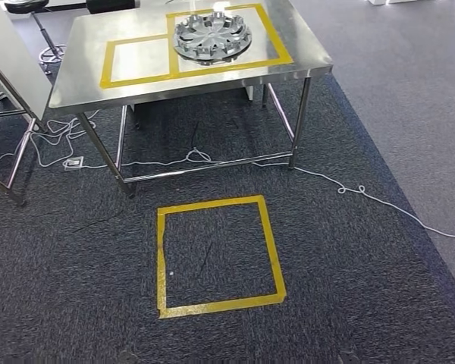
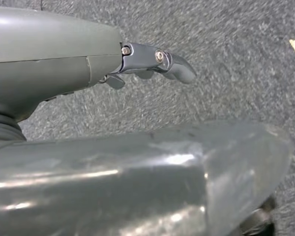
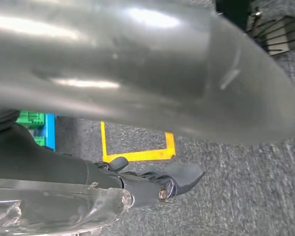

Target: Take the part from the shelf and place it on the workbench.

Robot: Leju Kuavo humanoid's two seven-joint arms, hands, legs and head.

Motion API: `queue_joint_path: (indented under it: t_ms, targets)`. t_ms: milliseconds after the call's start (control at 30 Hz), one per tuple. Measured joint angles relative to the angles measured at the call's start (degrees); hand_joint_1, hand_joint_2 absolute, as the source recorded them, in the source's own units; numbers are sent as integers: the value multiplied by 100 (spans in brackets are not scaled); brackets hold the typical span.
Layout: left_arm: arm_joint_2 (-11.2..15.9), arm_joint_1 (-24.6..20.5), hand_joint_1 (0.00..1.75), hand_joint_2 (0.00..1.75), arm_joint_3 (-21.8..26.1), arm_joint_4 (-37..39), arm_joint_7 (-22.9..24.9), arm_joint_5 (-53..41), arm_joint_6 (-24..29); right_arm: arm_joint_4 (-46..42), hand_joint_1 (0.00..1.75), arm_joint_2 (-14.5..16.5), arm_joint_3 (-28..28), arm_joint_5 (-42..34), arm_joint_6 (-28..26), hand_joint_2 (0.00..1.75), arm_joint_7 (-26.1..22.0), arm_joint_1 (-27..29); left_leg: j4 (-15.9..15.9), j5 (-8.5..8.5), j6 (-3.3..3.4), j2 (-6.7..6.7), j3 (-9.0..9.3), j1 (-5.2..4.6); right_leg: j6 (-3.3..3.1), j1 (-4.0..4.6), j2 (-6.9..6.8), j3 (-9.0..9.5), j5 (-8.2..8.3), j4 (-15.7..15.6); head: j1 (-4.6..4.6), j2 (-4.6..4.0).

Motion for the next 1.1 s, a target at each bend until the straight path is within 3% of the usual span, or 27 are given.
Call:
queue_joint_path:
  t_ms: [33, 67, 133, 200, 233, 267, 333, 367, 467, 500, 533, 567, 600, 667, 733, 800, 867, 933, 1000, 1033, 1067, 1100]
  targets:
    - [-3, 3, 0, 0, -2, 1, 0, 1, -3, 1, 0, -1, 1, -3, -3, 0, -1, 3, 122, 27, 12, -1, 24, 1, 5, 9, 6, -55, 42, 7, -1, 1]
    - [-5, 7, 0, 0, -3, 2, 0, 1, -8, 1, 0, -1, 1, -7, -5, 0, 0, 3, -9, 144, 42, -9, 172, -3, 12, 19, 31, -100, 80, 11, 1, 1]
    - [3, 10, 0, 0, -4, 3, 0, 1, -17, 3, 0, 6, 1, -12, -4, 0, 1, -11, -854, 418, 173, -148, 781, -38, 26, 22, 101, -160, 152, 7, 6, 2]
    - [15, 15, 0, 0, -5, 8, -1, 1, -19, 5, 0, 19, 1, -15, 0, 0, 2, -40, -1632, 555, 309, -354, 1337, -106, 53, 20, 191, -206, 218, 14, -18, 1]
    - [22, 13, 0, 0, -5, 10, -2, 2, -21, 8, 0, 25, 2, -15, 7, 0, 3, -47, -1804, 558, 346, -421, 1464, -128, 72, 19, 239, -237, 249, 23, -32, 1]
    - [18, 8, 0, 0, -5, 13, -2, 2, -22, 10, 0, 26, 3, -14, 14, 0, 9, -46, -1880, 555, 360, -398, 1502, -127, 98, 37, 294, -273, 278, 33, -53, 0]
    - [6, -10, 0, 0, -7, 15, -3, 1, -29, 13, 0, 20, 5, -7, 26, 0, 26, -21, -1986, 547, 343, -309, 1498, -71, 142, 62, 309, -400, 239, 139, -50, 0]
    - [-3, -12, 0, 0, -8, 16, -3, 1, -32, 13, 0, 15, 5, -4, 27, 0, 33, -14, -2032, 560, 337, -252, 1487, -47, 169, 69, 252, -519, 104, 340, -24, 1]
    - [-16, 24, 0, 0, -9, 21, -3, -2, -46, 13, 0, 10, 6, 3, 30, 0, 41, -16, -2037, 613, 332, -48, 1402, -45, 247, 54, 40, -1075, -567, 1588, 56, 2]
    - [-16, 34, 0, 0, -9, 23, -3, -2, -49, 13, 0, 9, 7, 5, 30, 0, 45, -11, -2027, 627, 330, 25, 1376, -49, 268, 48, 15, -1196, -689, 1922, 60, 2]
    - [-15, 37, 0, 0, -10, 23, -2, -2, -49, 13, 0, 5, 7, 8, 30, 0, 51, 1, -2013, 639, 325, 95, 1350, -51, 285, 41, -4, -1206, -704, 2040, 62, 2]
    - [-15, 35, 0, 0, -10, 23, -2, -2, -49, 13, 0, 1, 6, 10, 30, 0, 56, 12, -1993, 647, 316, 158, 1330, -50, 298, 34, -28, -1071, -605, 1873, 64, 1]
    - [-16, 32, 0, 0, -11, 25, -2, -2, -50, 13, 0, -6, 5, 12, 30, 0, 58, 18, -1970, 651, 302, 219, 1317, -46, 313, 26, -86, -814, -438, 1480, 67, 1]
    - [-11, 30, 0, 0, -13, 27, -2, -2, -50, 13, 0, -8, 7, 19, 33, 0, 60, -7, -1910, 639, 257, 325, 1305, -64, 336, 3, -334, -226, -152, 539, 87, 1]
    - [-3, 21, 0, 0, -15, 27, 0, -2, -49, 14, 0, -1, 10, 28, 41, 0, 58, -39, -1870, 622, 230, 407, 1291, -95, 280, -10, -442, 9, -55, 115, 83, 2]
    - [-1, 9, 0, 0, -18, 27, 3, -2, -49, 15, 0, 0, 11, 37, 46, 0, 62, -26, -1850, 609, 216, 463, 1275, -96, 181, -16, -323, -48, -25, 124, 63, 1]
    - [-2, 10, 0, 0, -27, 27, 4, -2, -49, 15, 0, -3, 9, 42, 44, 0, 68, -12, -1625, 408, 140, 330, 1172, -75, 106, -31, -219, -112, 20, 141, 57, 0]
    - [-3, 19, 0, 0, -42, 27, 4, -2, -49, 16, 0, -5, 9, 43, 44, 0, 69, -22, -878, -72, 60, 138, 825, -39, 50, -37, -101, -198, 93, 142, 48, 1]
    - [-6, 26, 0, 0, -54, 28, 4, -1, -49, 16, 0, -5, 11, 54, 39, 0, 70, -13, -27, -454, 44, 95, 428, -16, 33, -28, 29, -288, 158, 145, 45, 1]
    - [-8, 28, 0, 0, -58, 28, 4, 0, -49, 16, 0, -6, 11, 63, 31, 0, 72, -3, 143, -471, 58, 89, 350, -14, 31, -22, 98, -320, 183, 146, 46, 1]
    - [-10, 29, 0, 0, -61, 29, 4, 1, -49, 16, 0, -7, 11, 71, 21, 0, 74, 5, 89, -373, 85, 77, 379, -17, 30, -13, 171, -343, 208, 146, 47, 1]
    - [-12, 29, 0, 0, -65, 29, 4, 1, -49, 16, 0, -7, 11, 78, 12, 0, 77, 7, -212, -171, 131, 40, 533, -24, 31, -2, 249, -357, 231, 143, 48, 1]
